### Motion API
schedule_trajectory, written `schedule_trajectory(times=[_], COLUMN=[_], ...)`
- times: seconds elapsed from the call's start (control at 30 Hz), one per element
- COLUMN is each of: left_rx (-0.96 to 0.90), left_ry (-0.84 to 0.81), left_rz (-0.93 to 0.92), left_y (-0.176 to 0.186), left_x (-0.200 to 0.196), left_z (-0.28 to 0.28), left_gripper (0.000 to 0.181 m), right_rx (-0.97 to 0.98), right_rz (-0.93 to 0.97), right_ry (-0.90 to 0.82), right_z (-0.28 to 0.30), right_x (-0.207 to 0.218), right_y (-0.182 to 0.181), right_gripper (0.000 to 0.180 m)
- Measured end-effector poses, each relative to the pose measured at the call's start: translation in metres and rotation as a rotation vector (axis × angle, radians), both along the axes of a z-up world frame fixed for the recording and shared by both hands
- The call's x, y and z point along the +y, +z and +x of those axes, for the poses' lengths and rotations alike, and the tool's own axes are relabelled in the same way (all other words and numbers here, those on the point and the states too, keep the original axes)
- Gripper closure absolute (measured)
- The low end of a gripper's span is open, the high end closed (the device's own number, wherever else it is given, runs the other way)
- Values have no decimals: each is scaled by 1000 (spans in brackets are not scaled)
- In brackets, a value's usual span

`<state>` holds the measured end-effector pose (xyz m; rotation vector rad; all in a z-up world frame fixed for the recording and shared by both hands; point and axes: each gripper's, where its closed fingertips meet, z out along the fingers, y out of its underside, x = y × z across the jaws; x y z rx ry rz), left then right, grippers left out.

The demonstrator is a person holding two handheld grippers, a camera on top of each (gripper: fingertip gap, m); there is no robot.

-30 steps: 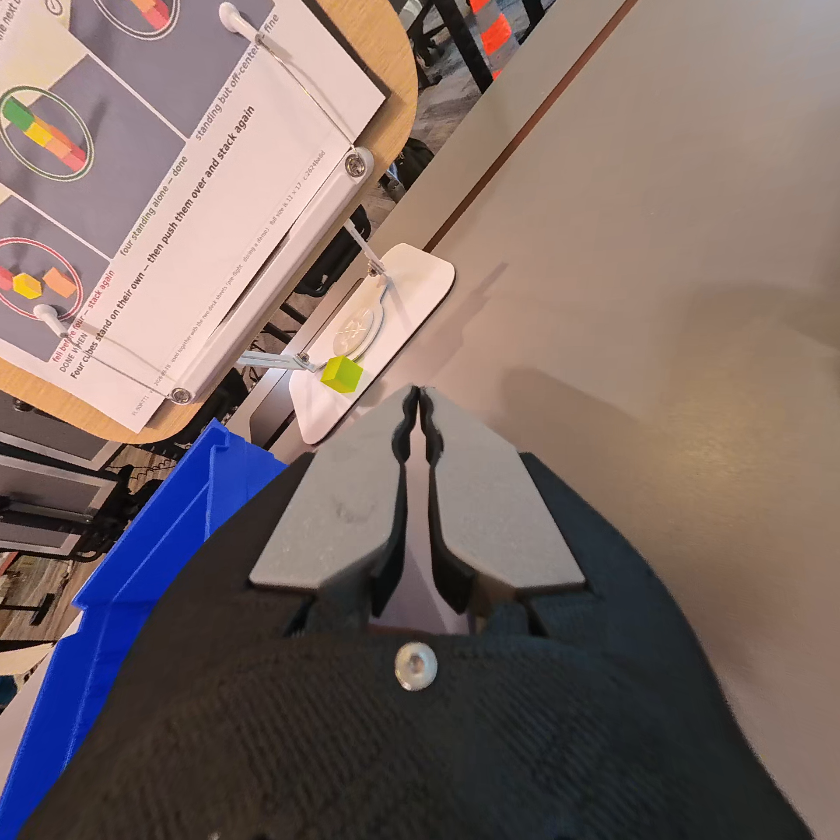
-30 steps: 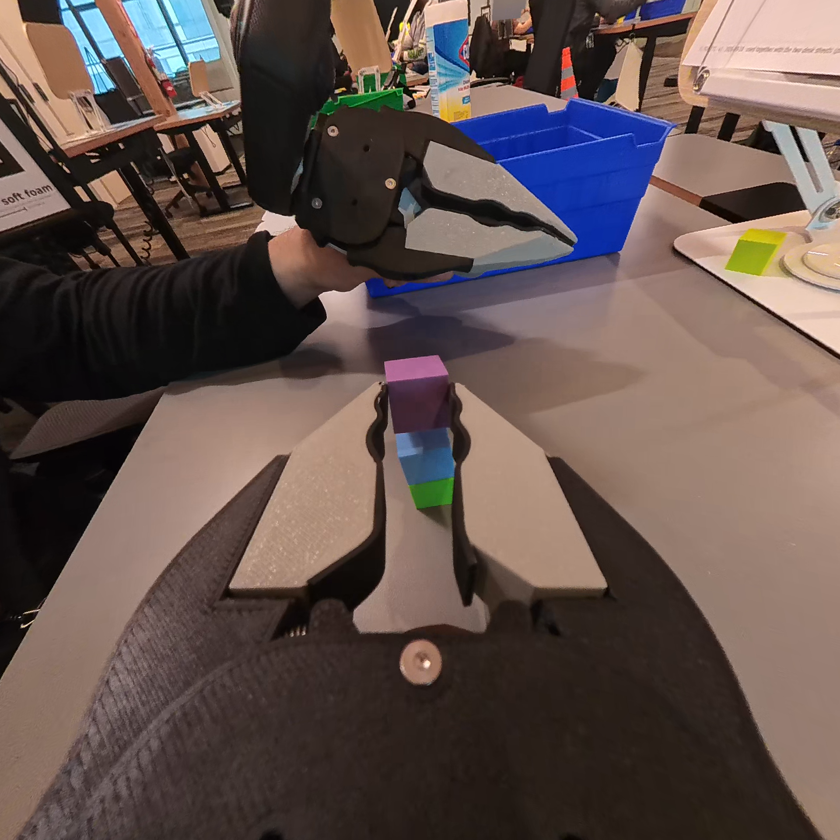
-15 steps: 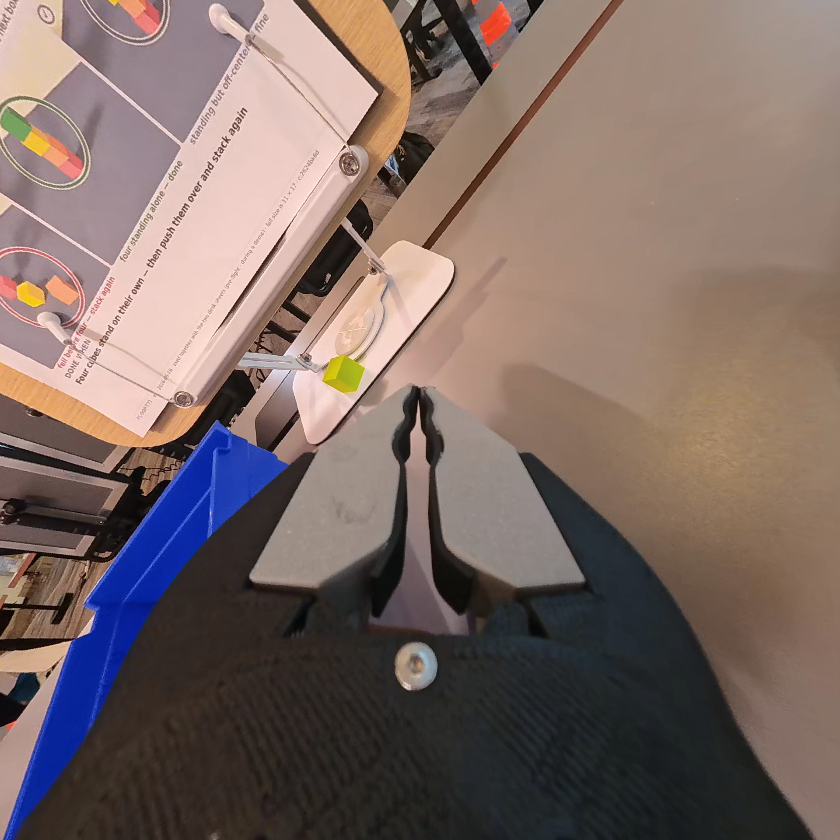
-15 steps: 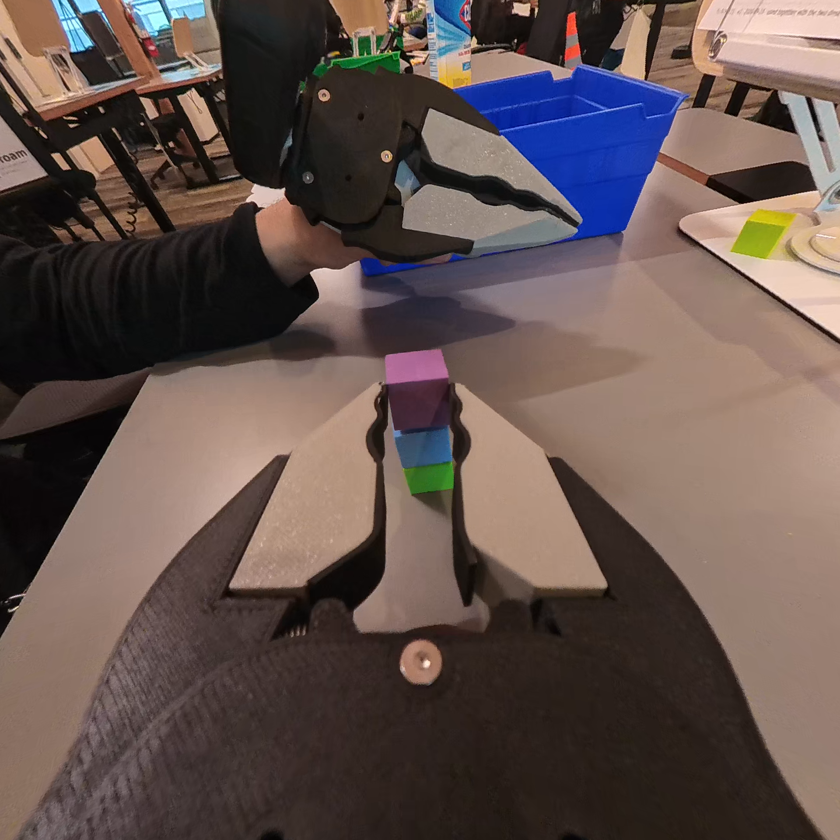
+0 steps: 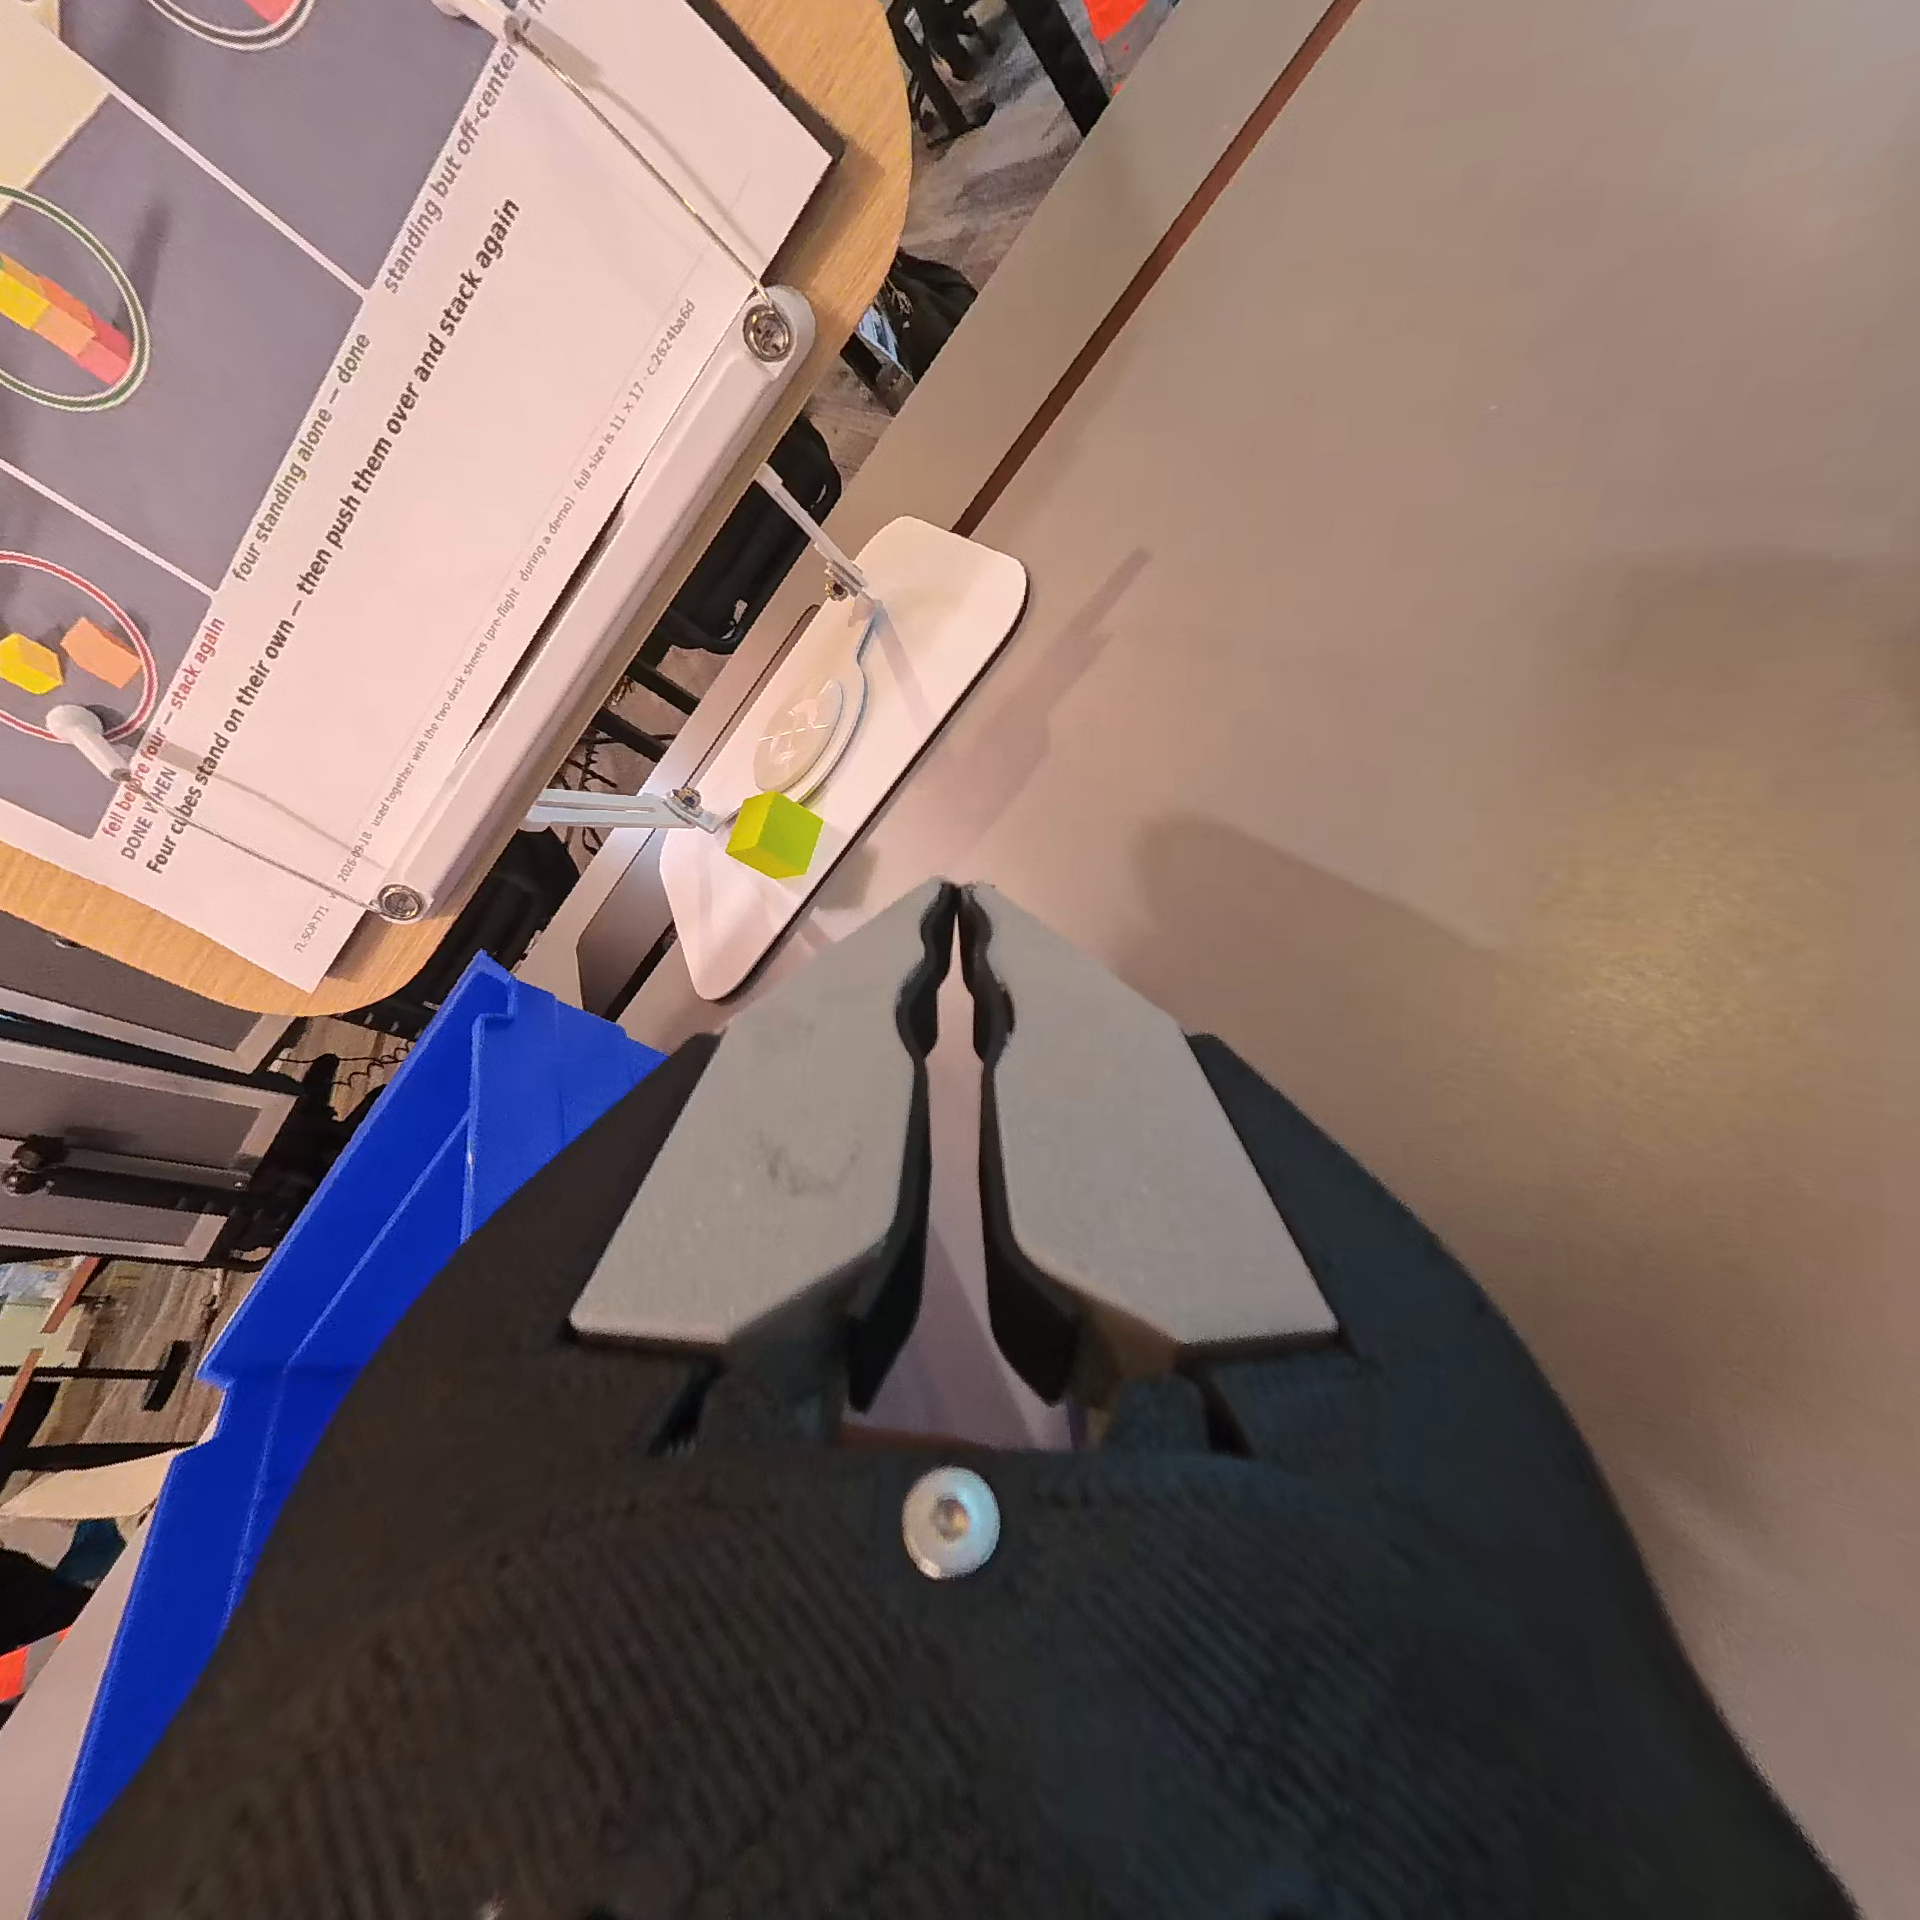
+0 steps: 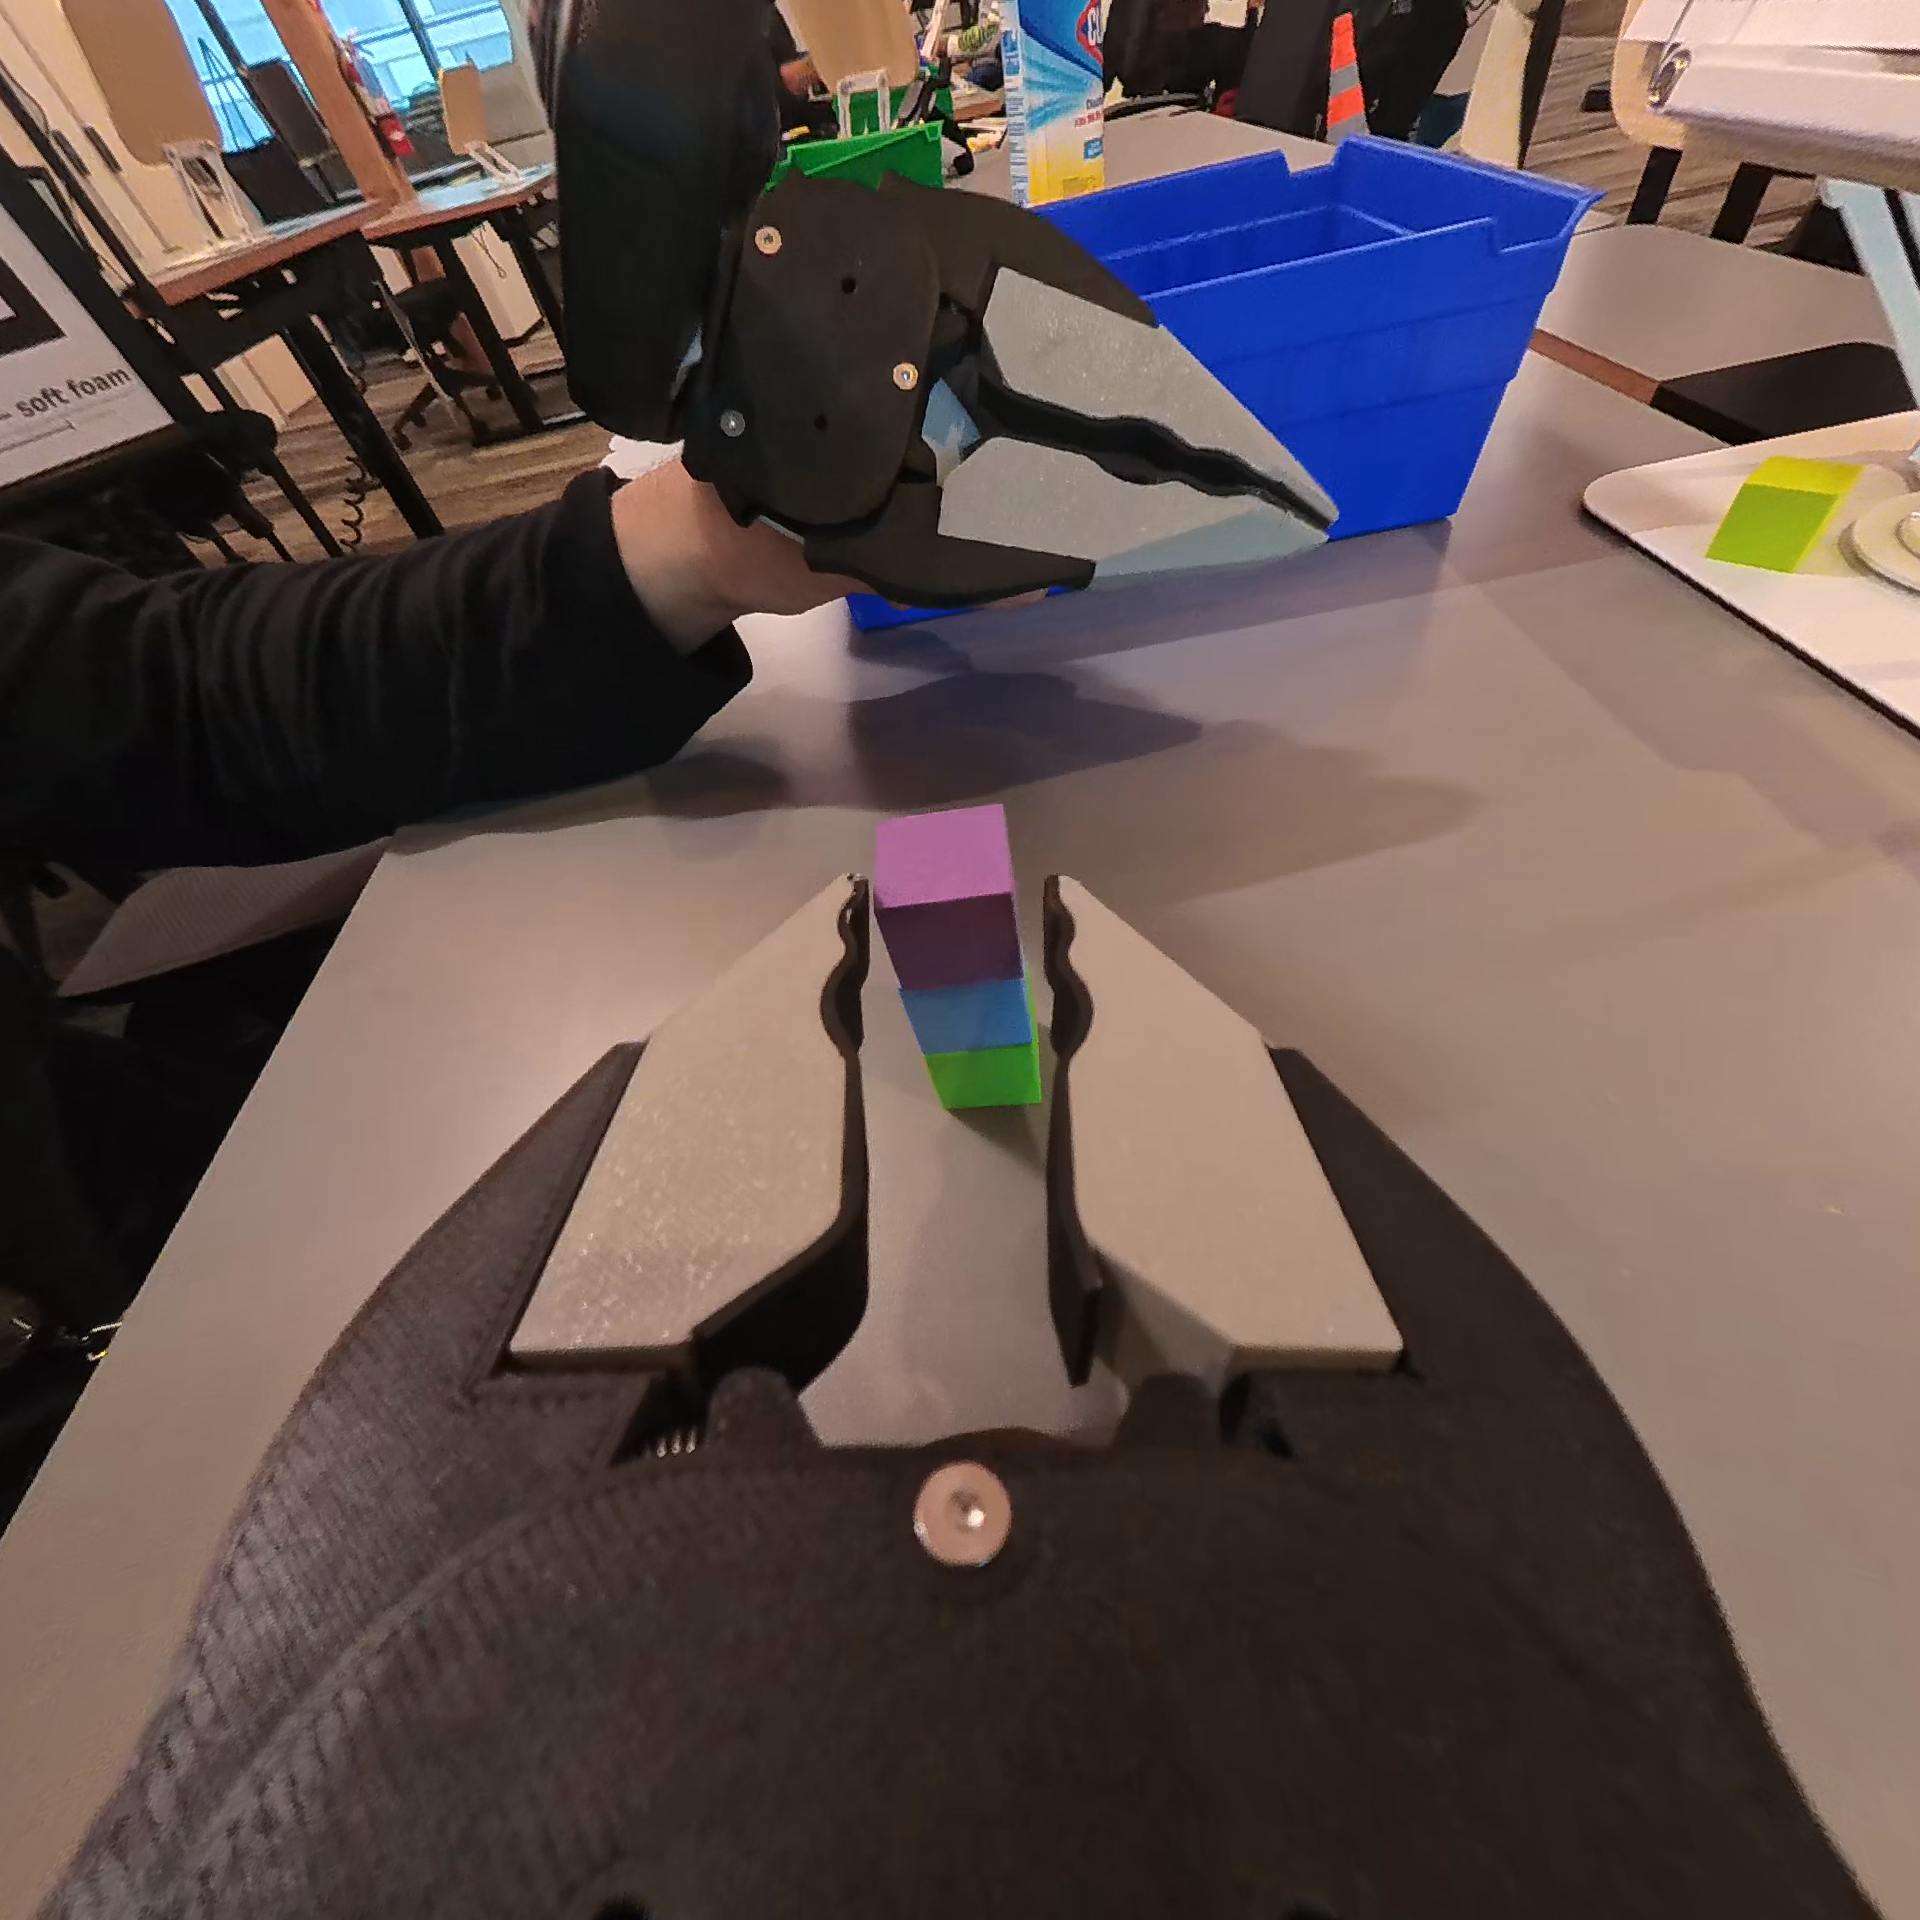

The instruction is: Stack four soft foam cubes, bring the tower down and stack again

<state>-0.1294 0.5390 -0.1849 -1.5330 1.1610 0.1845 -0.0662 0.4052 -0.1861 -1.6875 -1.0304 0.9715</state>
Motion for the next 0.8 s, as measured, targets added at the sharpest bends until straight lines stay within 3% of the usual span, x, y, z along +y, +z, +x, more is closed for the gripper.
schedule_trajectory(times=[0.1,0.2,0.33,0.4,0.67,0.8], left_rx=[-9,-50,-127,-97,-45,-173], left_ry=[8,40,85,87,242,282], left_rz=[-29,-173,-382,-432,-265,-307], left_y=[-4,-22,-52,-65,-58,-49], left_x=[1,4,11,13,56,88], left_z=[-1,-5,-12,-12,-17,-8], left_gripper=[181,179,165,149,144,129], right_rx=[8,18,30,33,87,111], right_rz=[1,6,14,30,27,23], right_ry=[1,-1,2,-4,-74,-101], right_z=[1,2,3,5,27,38], right_x=[0,0,-1,0,14,20], right_y=[2,4,7,10,19,22], right_gripper=[148,148,148,148,147,146])
